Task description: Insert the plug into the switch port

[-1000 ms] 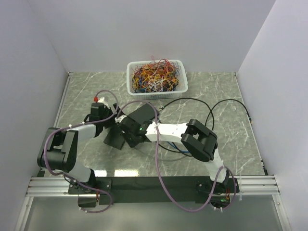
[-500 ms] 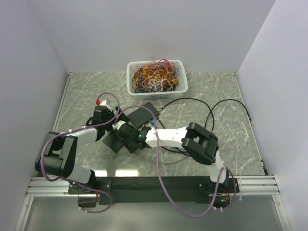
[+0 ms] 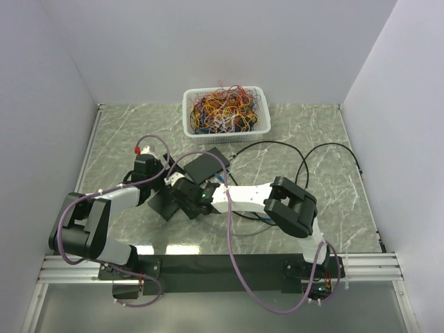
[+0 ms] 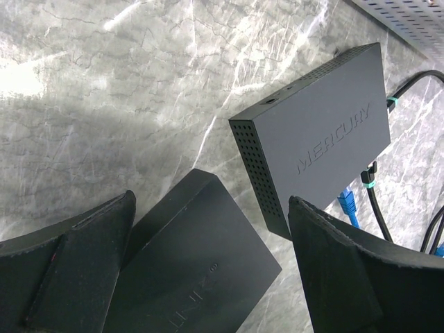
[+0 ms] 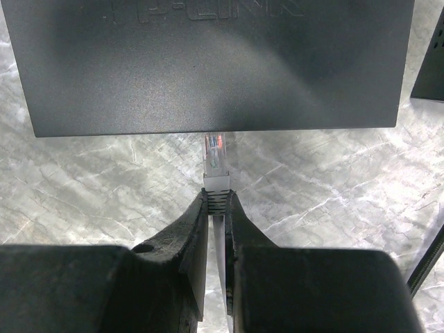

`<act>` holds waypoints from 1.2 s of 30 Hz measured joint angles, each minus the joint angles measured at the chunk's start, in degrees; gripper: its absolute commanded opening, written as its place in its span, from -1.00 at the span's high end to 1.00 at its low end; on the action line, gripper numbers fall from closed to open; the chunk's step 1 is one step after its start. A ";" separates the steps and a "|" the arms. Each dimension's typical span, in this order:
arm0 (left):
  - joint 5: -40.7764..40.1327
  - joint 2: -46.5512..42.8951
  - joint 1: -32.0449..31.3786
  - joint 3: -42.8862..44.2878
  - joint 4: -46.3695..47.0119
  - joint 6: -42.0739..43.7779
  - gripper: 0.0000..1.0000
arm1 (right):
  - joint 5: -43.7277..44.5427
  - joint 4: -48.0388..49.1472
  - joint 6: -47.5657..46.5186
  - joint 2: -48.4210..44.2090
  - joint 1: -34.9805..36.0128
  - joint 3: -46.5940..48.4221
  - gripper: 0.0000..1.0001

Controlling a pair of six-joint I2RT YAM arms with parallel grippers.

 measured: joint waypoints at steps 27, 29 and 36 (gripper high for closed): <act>-1.51 -0.79 -0.81 -1.92 2.60 -2.49 -0.96 | -4.90 -2.84 0.07 0.22 0.07 2.73 1.00; -1.53 -0.79 -0.83 -1.97 2.62 -2.60 -0.96 | -5.75 -2.71 0.24 0.35 0.04 2.73 1.00; -1.55 -1.05 -0.94 -2.12 2.54 -2.78 -0.96 | -9.66 -1.60 0.98 1.11 -0.94 2.71 1.00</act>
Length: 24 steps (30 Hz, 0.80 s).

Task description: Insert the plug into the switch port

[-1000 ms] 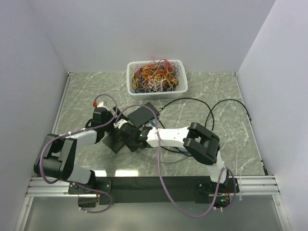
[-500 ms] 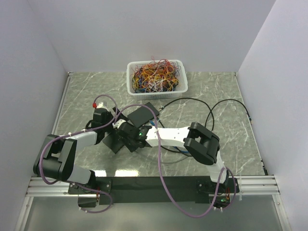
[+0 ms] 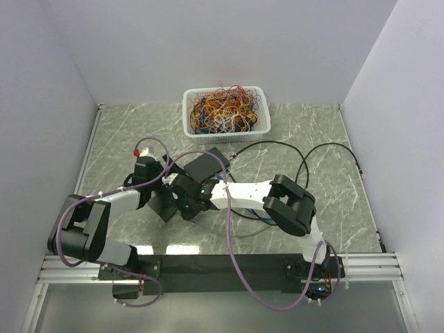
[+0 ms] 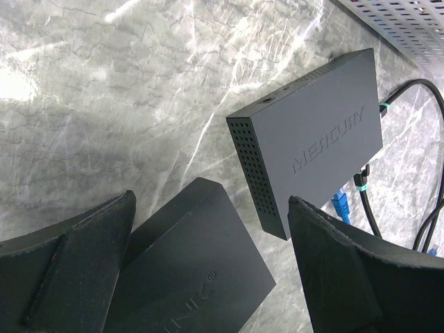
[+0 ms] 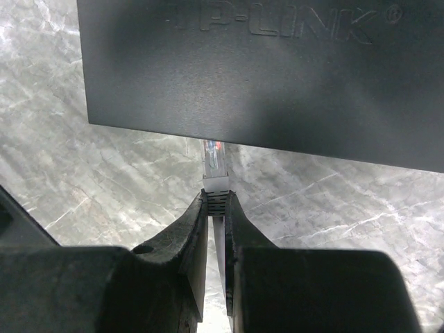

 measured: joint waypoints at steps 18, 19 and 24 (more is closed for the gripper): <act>-0.85 -0.04 -0.24 0.00 -0.13 -0.26 -0.96 | -1.33 1.44 0.39 -0.72 -1.70 -2.23 1.00; -0.83 -0.07 -0.24 0.00 -0.11 -0.26 -0.96 | -0.46 1.22 0.42 -0.92 -1.60 -2.32 1.00; -0.83 -0.15 -0.24 -0.11 -0.13 -0.37 -0.96 | 5.01 -0.13 0.57 -1.62 -1.09 -2.62 1.00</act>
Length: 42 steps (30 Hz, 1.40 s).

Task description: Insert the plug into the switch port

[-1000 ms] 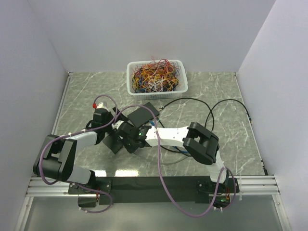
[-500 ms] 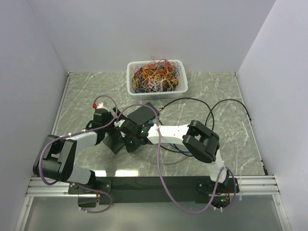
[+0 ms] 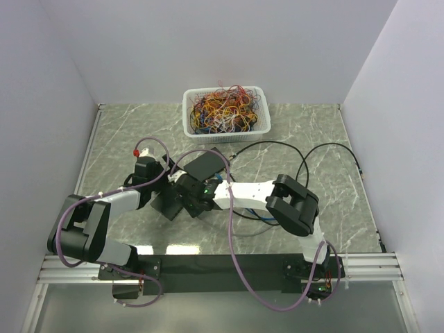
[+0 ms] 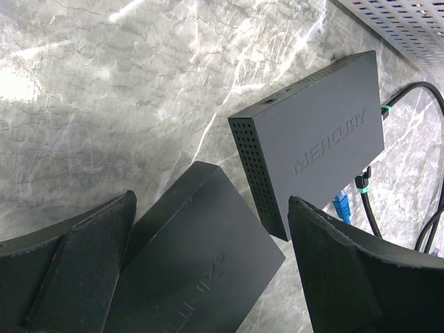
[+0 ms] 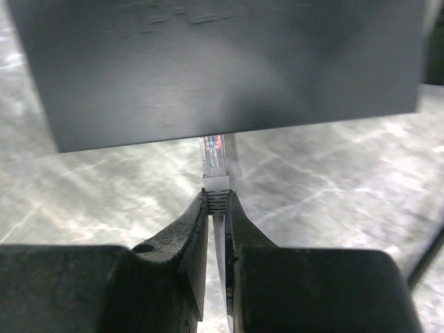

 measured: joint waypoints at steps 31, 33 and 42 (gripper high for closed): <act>0.04 -0.17 0.02 -0.46 0.61 -0.07 -0.96 | 4.44 -4.11 0.48 1.49 0.72 3.17 1.00; 0.07 -0.17 0.02 -0.46 0.61 -0.07 -0.96 | 4.44 -4.13 0.48 1.49 0.74 3.17 1.00; 0.04 -0.17 0.02 -0.46 0.61 -0.07 -0.97 | 4.46 -4.17 0.61 1.49 0.79 3.23 1.00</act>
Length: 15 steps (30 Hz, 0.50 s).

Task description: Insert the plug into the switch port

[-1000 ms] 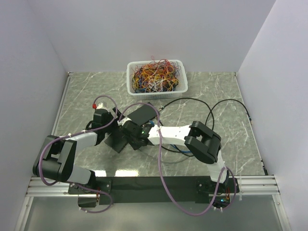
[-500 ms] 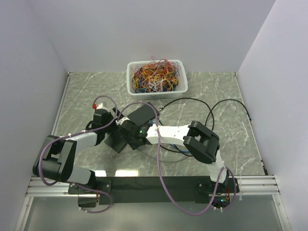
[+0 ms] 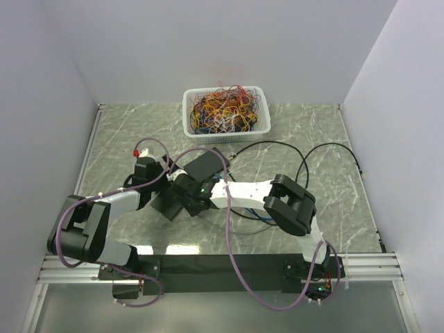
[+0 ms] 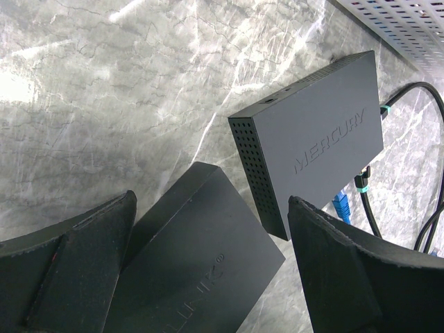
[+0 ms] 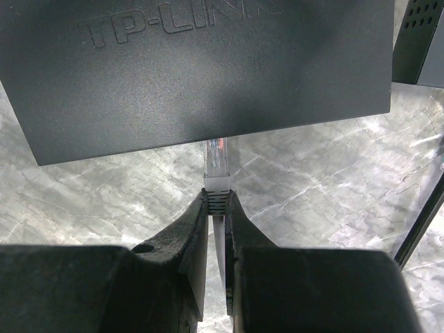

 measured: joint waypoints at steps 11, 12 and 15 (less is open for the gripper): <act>0.00 0.00 0.00 0.00 0.00 0.02 -0.97 | 0.55 -0.79 0.85 0.00 1.68 0.42 1.00; 0.00 0.00 0.00 0.00 0.00 0.02 -0.97 | 0.61 -0.90 0.90 0.00 1.75 0.52 1.00; 0.00 0.00 0.00 0.00 0.00 0.02 -0.97 | 1.03 -1.16 0.94 0.00 1.84 1.09 1.00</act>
